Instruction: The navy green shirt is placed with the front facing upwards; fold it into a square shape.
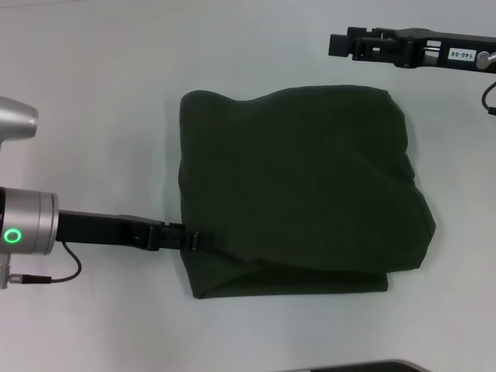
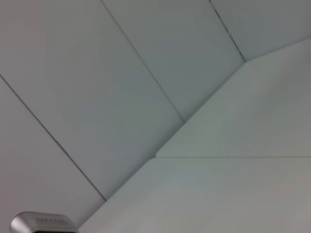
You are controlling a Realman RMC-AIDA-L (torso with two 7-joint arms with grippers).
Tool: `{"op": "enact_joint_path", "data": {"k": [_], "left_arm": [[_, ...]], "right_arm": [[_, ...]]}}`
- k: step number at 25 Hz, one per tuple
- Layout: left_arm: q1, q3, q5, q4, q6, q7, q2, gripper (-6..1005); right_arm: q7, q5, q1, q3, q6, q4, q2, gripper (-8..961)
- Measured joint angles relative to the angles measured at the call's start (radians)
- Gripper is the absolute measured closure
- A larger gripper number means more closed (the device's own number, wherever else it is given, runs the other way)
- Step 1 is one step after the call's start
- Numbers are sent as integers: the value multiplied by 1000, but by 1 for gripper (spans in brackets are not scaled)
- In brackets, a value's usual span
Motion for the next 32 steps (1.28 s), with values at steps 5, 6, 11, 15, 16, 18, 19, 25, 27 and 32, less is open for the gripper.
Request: {"op": "enact_joint_path", "data": {"k": [5, 6, 11, 15, 16, 18, 19, 25, 27, 32], "left_arm": [[1, 10, 1, 0, -1, 1, 0, 82], [2, 10, 1, -1, 0, 3, 0, 81], [5, 11, 1, -1, -1, 6, 0, 81], [9, 11, 1, 2, 7, 12, 2, 80], [11, 10, 1, 3, 7, 13, 4, 80], [16, 7, 1, 5, 11, 16, 6, 80], [19, 5, 0, 7, 15, 17, 7, 80], [35, -20, -2, 26, 89, 27, 19, 81], [47, -24, -1, 42, 116, 22, 22, 81], [63, -25, 16, 54, 154, 9, 28, 81]], "right_arm": [[0, 0, 0, 0, 3, 0, 2, 58], [0, 0, 1, 0, 5, 0, 2, 58], [0, 0, -2, 0, 7, 0, 2, 59], [0, 0, -2, 0, 7, 0, 2, 59], [0, 0, -3, 0, 7, 0, 2, 59], [0, 0, -3, 0, 6, 0, 2, 59], [0, 0, -3, 0, 6, 0, 2, 59], [0, 0, -3, 0, 2, 0, 2, 59], [0, 0, -3, 0, 1, 0, 2, 59], [0, 0, -4, 0, 1, 0, 1, 59]]}}
